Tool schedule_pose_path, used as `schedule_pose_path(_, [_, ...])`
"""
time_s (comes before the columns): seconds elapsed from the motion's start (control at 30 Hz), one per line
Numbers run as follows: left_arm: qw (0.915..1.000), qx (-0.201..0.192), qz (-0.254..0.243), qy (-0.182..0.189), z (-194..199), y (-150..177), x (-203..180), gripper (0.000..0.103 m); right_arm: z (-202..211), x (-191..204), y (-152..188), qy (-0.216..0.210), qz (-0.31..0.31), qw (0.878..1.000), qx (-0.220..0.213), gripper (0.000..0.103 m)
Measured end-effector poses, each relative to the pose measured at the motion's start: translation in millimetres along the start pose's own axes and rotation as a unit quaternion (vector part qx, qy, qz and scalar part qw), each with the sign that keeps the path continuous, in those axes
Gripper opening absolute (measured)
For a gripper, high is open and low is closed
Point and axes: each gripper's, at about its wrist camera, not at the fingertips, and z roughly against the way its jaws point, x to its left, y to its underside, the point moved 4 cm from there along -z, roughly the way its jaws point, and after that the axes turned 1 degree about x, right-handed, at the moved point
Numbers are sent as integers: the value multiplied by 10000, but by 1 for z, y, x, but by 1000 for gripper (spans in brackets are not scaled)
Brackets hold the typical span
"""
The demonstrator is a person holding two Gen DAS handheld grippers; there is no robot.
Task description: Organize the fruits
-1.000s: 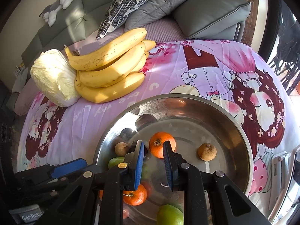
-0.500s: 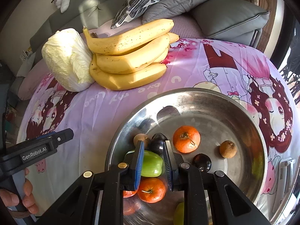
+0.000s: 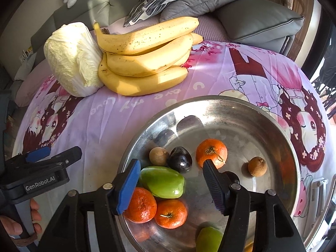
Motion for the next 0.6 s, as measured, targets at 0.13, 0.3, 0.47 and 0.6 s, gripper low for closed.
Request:
schedule_pose_path(0.13, [10000,-40,41,-12,2,4,4,95,0,1,2,22,8,10000,-20,86])
schedule_pose_path(0.3, [9985,-286,130,-440,18,13,10,95,5,4,14,105,45,9999,-59,100])
schedule_pose_path(0.47, [9980,-311,256,-495,29,34,17,95,14,4,34,210,41,9997,-98,101])
schedule_pose_path(0.6, [9981,-260,176,-521,32,55,17,95,23,4,49,228,1,9996,-170,102])
